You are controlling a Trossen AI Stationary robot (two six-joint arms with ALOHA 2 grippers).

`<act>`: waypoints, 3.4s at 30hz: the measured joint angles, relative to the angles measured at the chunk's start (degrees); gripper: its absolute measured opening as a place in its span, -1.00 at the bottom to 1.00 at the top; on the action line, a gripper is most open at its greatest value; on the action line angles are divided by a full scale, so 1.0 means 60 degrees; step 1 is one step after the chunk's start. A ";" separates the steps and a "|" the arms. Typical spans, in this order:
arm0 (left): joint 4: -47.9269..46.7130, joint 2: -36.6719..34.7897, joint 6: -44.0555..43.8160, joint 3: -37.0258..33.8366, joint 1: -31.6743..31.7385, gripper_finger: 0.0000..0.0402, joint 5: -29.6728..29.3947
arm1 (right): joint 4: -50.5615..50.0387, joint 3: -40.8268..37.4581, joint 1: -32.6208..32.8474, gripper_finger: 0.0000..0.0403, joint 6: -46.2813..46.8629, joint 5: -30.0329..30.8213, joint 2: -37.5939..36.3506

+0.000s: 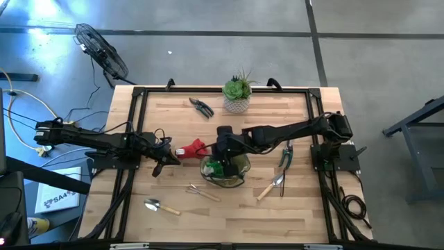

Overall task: Pick & Place Garden tools in Gardening bag
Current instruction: Put the green spray bottle into the white gardening bag, then put the red gloves into the white gardening bag

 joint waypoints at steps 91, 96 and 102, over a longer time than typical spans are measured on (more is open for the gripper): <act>-0.4585 0.7982 0.1277 0.5517 0.0994 -0.88 -0.4436 | -0.1555 0.0001 0.2091 -0.07 0.2211 0.2276 -0.2531; -0.6191 0.7655 0.1290 0.6252 0.1007 -0.88 -0.4833 | -0.1555 0.0002 0.2091 -0.07 0.2202 0.2273 -0.2531; -0.9267 0.7097 0.1364 0.8012 0.1002 -0.88 -0.6062 | -0.1700 0.0000 0.2091 -0.07 0.2191 0.2296 -0.2528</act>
